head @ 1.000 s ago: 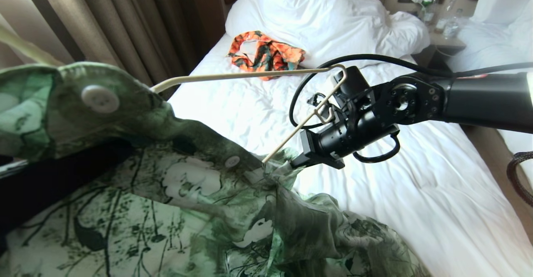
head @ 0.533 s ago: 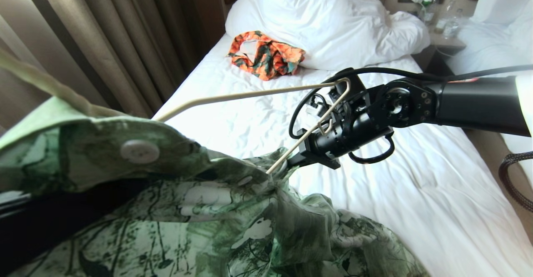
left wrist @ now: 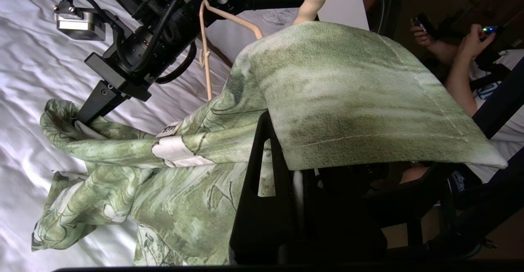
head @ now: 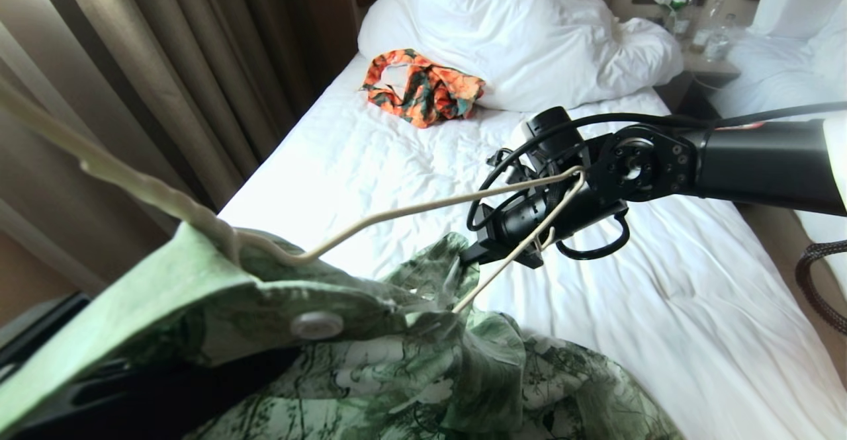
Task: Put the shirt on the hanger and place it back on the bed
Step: Hook the other side of the shirt onto the hanger
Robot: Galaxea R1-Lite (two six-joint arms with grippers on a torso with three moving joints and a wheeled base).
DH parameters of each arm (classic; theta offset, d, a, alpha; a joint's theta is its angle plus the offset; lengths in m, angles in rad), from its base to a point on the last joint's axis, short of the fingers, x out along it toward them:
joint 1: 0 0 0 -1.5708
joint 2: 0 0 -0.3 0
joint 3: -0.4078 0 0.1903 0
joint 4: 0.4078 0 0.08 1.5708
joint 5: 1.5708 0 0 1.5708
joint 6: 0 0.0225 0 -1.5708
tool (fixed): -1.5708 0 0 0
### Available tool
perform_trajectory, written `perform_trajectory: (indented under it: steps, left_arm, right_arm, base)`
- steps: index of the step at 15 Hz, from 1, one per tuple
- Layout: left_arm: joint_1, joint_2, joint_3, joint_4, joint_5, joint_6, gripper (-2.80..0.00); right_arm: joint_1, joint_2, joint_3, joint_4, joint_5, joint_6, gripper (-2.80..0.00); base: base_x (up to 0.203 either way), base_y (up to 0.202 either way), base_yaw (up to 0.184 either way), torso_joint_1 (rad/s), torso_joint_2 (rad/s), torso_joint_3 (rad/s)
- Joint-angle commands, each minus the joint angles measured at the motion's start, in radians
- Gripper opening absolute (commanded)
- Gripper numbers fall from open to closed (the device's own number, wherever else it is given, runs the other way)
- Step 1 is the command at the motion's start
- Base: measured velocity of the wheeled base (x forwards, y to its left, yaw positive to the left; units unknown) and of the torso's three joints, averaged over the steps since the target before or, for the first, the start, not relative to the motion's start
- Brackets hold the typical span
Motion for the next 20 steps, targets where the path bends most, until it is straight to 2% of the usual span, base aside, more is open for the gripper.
perform_trajectory:
  steps: [1, 9, 12, 20]
  left_arm:
    - [-0.005, 0.017, 0.000, -0.004, 0.003, -0.001, -2.80]
    - [-0.018, -0.036, -0.039, 0.007, 0.003, 0.006, -2.80]
    - [-0.073, -0.046, -0.036, 0.009, 0.006, 0.004, -2.80]
    - [-0.103, -0.055, -0.033, 0.009, 0.005, 0.006, -2.80]
  right_arm:
    - [0.002, -0.008, 0.000, 0.003, 0.005, 0.002, -2.80]
    - [-0.006, 0.027, -0.003, -0.023, 0.007, 0.001, -2.80]
    - [-0.008, 0.032, -0.004, -0.035, 0.007, -0.001, -2.80]
    - [-0.015, 0.048, -0.004, -0.033, 0.007, 0.001, -2.80]
  base:
    - [0.000, 0.000, 0.000, 0.000, 0.00, 0.000]
    - [0.000, 0.000, 0.000, 0.000, 0.00, 0.000]
    - [0.000, 0.000, 0.000, 0.000, 0.00, 0.000]
    - [0.000, 0.000, 0.000, 0.000, 0.00, 0.000]
